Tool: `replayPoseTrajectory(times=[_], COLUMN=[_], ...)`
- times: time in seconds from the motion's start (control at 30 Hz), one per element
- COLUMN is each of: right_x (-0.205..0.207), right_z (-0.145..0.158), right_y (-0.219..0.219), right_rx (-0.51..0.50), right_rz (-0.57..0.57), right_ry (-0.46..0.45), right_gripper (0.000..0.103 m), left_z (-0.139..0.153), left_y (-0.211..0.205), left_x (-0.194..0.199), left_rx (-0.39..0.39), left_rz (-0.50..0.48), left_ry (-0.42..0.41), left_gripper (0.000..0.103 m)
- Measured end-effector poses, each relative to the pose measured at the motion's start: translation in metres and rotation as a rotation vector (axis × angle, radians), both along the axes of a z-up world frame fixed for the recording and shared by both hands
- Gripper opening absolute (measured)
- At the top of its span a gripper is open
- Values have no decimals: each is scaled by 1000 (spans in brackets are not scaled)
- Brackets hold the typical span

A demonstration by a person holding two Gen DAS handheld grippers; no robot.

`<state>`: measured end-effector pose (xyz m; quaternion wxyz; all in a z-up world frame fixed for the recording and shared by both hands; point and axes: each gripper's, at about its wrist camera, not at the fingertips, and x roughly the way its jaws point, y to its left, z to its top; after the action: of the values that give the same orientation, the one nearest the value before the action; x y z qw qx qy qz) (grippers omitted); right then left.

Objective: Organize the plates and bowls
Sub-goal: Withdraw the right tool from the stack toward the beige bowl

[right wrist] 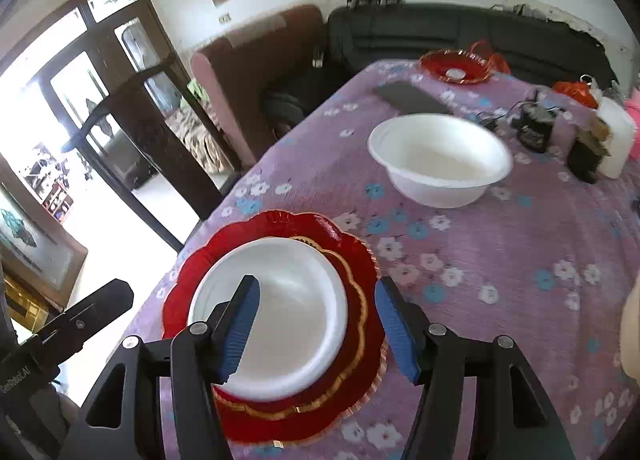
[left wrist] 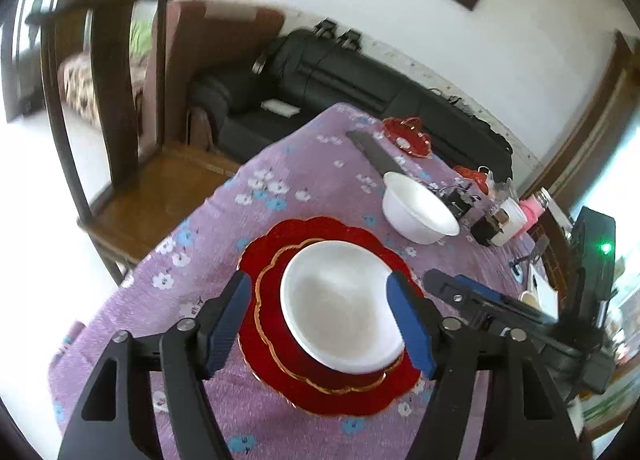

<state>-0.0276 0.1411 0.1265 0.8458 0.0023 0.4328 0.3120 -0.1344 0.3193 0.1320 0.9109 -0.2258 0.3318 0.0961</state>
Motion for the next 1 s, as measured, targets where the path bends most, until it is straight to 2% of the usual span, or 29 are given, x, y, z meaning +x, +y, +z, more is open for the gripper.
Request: replayPoseTrajectory(times=[0.17,0.43,0.6,0.73,1.0], right_x=[-23,-57,-80,-93,-98], right_z=[11,8,-3,-16,-26], right_y=[-48,-135,-200,-268,-386], right_rx=[12,-1,-40,-53,-1], right_rz=[-52,-144,-234,-344,-604], right_ry=[-59,-91,-107,-84,-45], right_gripper=[70,71,71,71,71], left_z=[17,23,21,18,-2], left_y=[-38,-87,-115,-137,-189], left_x=[-20,-34,-36,-32,-14], left_rx=[155,257,267,267,278], left_rz=[-19,-106,-167,-212,-339], left_ry=[-45,-60,-56,-47,6], left_gripper=[77,80,81,81,81])
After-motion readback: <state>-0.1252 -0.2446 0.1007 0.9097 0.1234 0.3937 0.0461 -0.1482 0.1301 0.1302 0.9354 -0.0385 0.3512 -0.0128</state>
